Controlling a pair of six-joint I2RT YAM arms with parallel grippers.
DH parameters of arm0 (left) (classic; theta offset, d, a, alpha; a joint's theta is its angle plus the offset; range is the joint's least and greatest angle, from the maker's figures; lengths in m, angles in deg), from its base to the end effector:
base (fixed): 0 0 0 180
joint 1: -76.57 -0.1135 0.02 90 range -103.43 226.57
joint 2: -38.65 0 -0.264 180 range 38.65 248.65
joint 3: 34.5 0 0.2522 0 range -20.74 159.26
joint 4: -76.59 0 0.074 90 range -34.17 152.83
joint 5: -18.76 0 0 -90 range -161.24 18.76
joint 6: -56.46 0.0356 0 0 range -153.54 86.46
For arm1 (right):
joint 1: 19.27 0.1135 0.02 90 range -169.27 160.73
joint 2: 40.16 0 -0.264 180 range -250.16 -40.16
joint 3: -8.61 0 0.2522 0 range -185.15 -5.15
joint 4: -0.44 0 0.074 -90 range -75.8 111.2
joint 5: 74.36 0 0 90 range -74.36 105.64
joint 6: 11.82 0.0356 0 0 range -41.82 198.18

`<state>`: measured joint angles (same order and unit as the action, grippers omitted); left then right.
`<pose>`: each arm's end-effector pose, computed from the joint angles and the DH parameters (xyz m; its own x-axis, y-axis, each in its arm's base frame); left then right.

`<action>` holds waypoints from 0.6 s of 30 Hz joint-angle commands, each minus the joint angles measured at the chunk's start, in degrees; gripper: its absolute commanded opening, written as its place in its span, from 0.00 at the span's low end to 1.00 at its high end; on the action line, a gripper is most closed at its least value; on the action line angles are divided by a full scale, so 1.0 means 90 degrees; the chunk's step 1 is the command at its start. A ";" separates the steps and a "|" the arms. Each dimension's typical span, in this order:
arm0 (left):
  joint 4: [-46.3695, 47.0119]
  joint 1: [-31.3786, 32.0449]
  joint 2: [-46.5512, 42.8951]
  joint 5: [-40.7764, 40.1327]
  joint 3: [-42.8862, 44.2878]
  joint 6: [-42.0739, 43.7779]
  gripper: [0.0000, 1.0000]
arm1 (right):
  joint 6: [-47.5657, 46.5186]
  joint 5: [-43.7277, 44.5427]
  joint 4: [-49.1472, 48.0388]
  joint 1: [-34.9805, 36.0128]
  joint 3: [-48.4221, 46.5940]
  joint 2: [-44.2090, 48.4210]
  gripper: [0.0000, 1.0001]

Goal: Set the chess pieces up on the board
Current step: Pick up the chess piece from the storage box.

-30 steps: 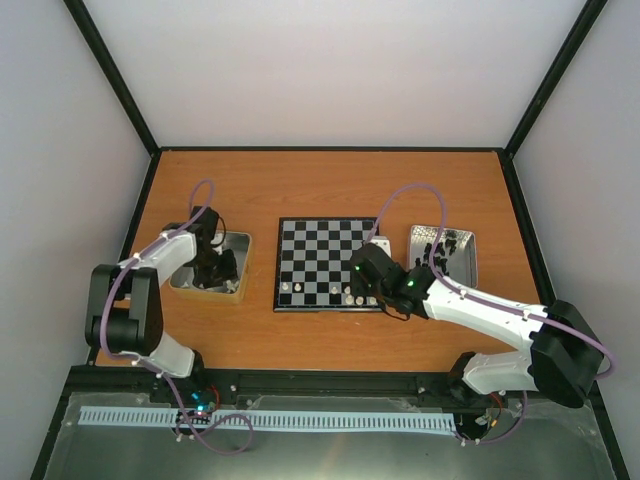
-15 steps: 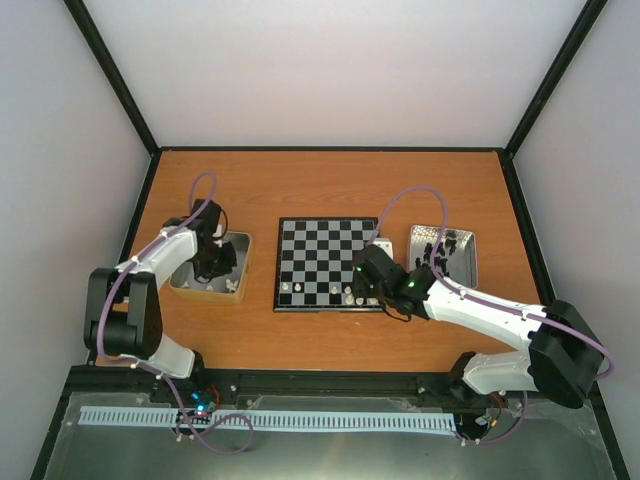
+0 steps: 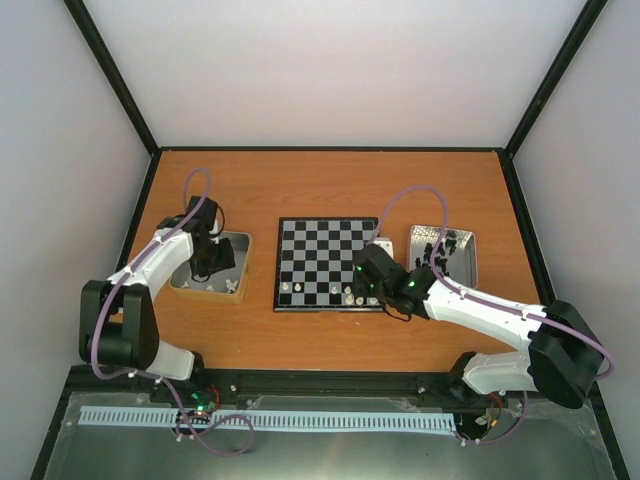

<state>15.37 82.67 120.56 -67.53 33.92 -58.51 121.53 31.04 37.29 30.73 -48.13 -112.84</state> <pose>0.2553 -0.0296 0.2104 -0.9214 -0.3252 -0.2127 -0.2934 0.9411 -0.1679 0.1676 0.1850 0.2100 -0.8084 0.0662 -0.5849 -0.1106 0.9589 0.2613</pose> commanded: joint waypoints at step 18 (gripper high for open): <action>0.0021 0.0171 0.0733 0.0075 -0.0402 0.0009 0.20 | 0.0058 0.0084 -0.0163 -0.0076 0.0048 0.0060 0.41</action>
<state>15.02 83.81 127.16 -65.43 29.85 -58.34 121.56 31.06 37.09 30.62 -48.11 -112.63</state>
